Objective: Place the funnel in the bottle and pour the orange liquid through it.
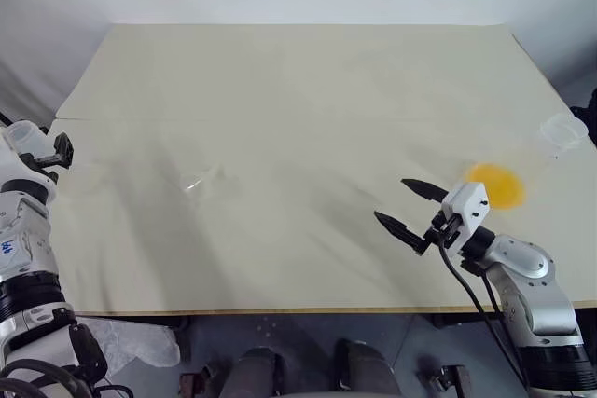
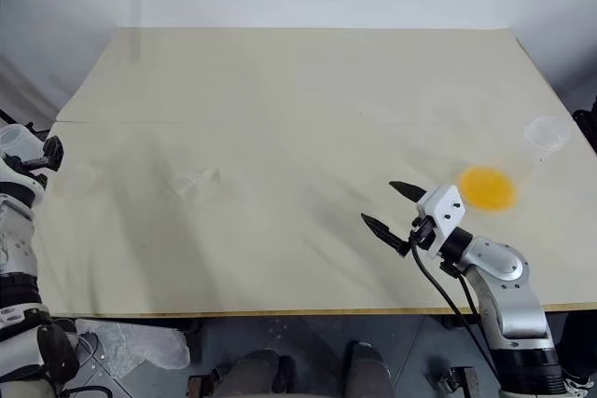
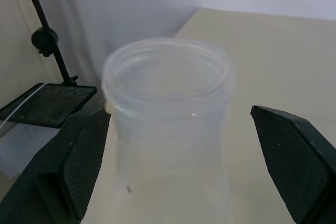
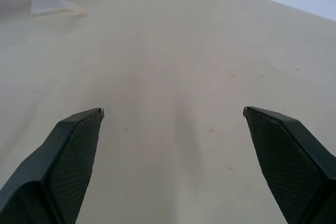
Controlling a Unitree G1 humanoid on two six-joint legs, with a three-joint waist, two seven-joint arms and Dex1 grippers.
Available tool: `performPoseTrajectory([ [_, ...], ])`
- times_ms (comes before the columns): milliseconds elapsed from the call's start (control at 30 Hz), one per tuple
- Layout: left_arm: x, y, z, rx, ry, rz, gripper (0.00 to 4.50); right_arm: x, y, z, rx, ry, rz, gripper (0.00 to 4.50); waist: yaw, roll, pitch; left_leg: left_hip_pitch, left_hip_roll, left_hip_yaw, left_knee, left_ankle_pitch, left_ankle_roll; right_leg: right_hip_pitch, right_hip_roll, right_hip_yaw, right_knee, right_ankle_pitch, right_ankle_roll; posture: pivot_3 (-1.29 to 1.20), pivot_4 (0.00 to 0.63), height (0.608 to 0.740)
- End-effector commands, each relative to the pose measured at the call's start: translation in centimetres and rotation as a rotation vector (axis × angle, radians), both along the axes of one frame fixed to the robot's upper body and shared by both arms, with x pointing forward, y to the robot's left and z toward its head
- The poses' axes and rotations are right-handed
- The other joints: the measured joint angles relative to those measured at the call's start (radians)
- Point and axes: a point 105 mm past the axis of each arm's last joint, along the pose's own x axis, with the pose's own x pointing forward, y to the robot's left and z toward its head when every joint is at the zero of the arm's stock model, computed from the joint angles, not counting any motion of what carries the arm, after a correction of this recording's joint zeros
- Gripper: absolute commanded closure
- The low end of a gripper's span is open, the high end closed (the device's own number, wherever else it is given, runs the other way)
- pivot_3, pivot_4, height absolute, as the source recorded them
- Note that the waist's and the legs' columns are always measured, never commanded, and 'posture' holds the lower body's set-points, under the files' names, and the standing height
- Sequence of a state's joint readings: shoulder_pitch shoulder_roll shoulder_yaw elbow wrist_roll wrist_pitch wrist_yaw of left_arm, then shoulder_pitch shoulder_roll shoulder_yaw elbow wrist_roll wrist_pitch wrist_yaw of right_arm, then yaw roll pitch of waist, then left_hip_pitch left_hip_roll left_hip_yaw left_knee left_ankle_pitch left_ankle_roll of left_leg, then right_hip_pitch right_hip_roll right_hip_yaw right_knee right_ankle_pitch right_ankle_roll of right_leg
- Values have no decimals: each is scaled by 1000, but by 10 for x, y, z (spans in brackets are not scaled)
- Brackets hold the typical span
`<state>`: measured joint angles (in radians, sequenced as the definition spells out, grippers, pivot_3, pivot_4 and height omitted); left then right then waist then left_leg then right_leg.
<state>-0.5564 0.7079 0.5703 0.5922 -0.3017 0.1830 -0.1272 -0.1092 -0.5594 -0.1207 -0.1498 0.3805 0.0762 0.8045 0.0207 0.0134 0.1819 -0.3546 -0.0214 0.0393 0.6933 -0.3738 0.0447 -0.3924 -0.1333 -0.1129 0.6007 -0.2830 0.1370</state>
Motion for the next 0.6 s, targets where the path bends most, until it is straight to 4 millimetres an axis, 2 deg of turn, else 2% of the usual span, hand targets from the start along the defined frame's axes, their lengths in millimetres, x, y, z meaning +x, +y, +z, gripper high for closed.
performPoseTrajectory([
  [33, -1, 8, 19, 50, -32, 26, 186, -1, -2, 13, 5, -55, -8, 9, 0, 0, 0, 0, 0, 0, 0, 0, 0, 0, 0, 0, 0, 0, 0, 0, 150, 740],
  [100, 0, 9, 17, 44, -22, 30, 627, 0, -3, 14, 4, -58, -14, 0, 0, 0, 0, 0, 0, 0, 0, 0, 0, 0, 0, 0, 0, 0, 0, 0, 150, 740],
  [233, 2, 6, 21, 64, -48, 18, 1876, 0, -3, 14, 2, -61, -20, 0, 1, 0, 0, 0, 0, 0, 0, 0, 0, 0, 0, 0, 1, 0, 0, 0, 150, 740],
  [367, 2, 4, 25, 65, -65, 2, 1979, 2, -2, 15, 5, -66, -23, 0, 1, -1, 0, 0, 0, 0, 1, 0, 0, 0, 0, 0, 1, 0, 0, 0, 150, 740],
  [500, 5, -10, 44, 88, -130, -82, 1979, 4, -3, 16, 6, -71, -27, 0, 1, -2, 1, 0, 0, 0, 1, 0, 0, 0, 0, 0, 1, 0, 0, 0, 150, 740],
  [533, 8, -25, 54, 106, -172, -174, 1979, 4, -3, 17, 5, -74, -30, 0, 1, -2, 1, 0, 0, 0, 1, 0, 0, 0, 0, 0, 1, 0, 0, 0, 150, 740],
  [600, 15, -50, 62, 102, -182, -324, 1979, 5, -5, 19, 4, -78, -35, 0, 3, -3, 1, -1, 0, -1, 2, 0, 0, 0, -1, 0, 2, 0, 0, 0, 150, 740],
])
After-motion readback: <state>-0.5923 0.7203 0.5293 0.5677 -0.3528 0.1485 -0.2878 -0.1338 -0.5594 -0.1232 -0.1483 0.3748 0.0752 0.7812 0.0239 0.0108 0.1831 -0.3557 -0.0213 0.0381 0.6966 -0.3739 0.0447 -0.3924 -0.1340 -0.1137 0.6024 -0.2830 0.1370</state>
